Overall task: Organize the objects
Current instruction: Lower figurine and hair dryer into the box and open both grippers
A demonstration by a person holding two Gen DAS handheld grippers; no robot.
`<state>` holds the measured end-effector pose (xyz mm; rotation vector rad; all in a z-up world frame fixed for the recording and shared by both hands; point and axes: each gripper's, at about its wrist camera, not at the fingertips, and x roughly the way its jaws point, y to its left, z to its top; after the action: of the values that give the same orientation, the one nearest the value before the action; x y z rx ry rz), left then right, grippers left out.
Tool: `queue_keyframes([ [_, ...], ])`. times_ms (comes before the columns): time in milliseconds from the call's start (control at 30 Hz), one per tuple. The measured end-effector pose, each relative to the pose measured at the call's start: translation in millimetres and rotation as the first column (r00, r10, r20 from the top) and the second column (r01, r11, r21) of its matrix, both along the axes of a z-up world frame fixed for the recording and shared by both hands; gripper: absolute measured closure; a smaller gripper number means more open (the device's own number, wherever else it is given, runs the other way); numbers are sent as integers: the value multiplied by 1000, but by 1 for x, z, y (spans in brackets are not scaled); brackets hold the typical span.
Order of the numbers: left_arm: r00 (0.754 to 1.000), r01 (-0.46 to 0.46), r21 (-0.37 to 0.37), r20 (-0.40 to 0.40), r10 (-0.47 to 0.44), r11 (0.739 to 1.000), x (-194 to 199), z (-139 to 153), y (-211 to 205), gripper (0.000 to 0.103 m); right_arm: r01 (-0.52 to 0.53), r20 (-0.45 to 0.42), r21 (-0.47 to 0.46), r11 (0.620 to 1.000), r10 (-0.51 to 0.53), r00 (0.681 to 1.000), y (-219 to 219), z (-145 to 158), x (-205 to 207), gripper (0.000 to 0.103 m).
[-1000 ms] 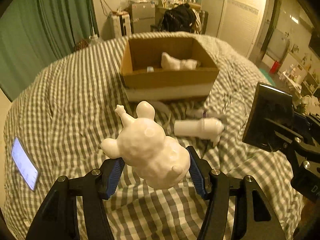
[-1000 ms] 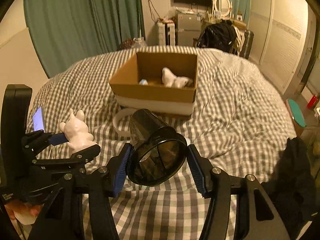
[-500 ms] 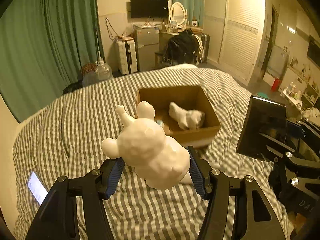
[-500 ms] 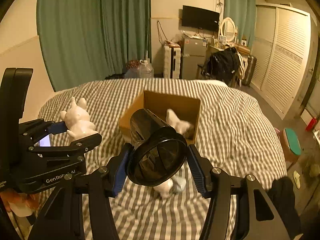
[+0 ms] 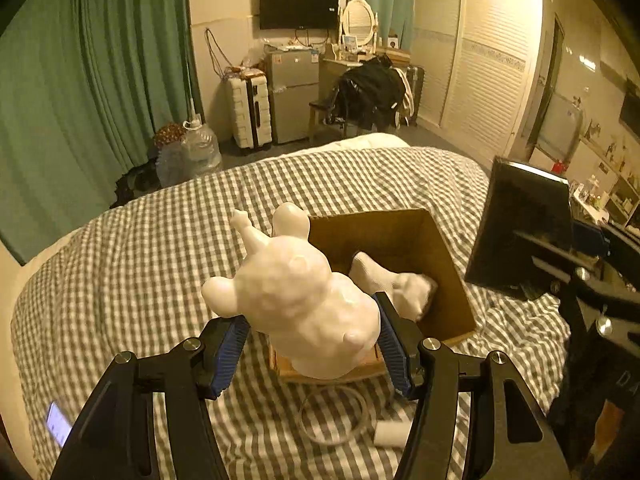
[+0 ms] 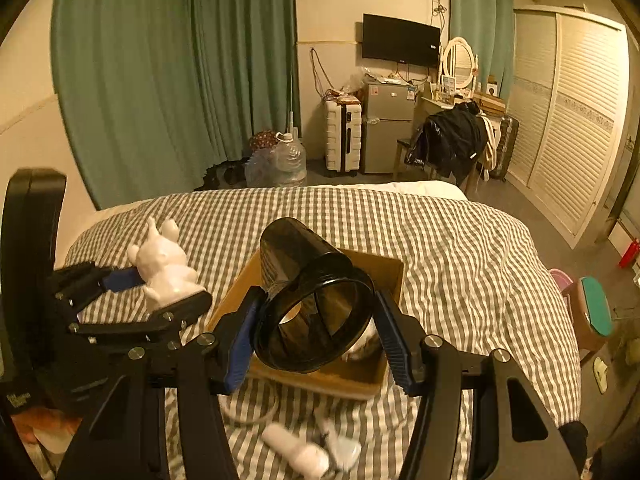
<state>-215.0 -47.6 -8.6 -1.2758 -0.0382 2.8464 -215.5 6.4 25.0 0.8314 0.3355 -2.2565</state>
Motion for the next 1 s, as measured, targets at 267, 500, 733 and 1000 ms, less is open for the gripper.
queue_keyframes([
  [267, 997, 34, 9, 70, -35, 999, -50, -48, 1, 41, -6, 59, 20, 1000, 4, 998, -40, -34, -66, 48],
  [500, 991, 64, 28, 117, -67, 998, -72, -93, 12, 41, 13, 135, 78, 997, -24, 991, -56, -92, -111, 48],
  [733, 986, 77, 25, 147, -80, 997, -79, -121, 26, 41, 34, 182, 113, 993, -54, 982, -53, -133, -134, 48],
  [1000, 985, 70, 32, 156, -74, 997, -77, -122, 35, 21, 55, 249, 68, 996, -70, 966, -37, -138, -146, 33],
])
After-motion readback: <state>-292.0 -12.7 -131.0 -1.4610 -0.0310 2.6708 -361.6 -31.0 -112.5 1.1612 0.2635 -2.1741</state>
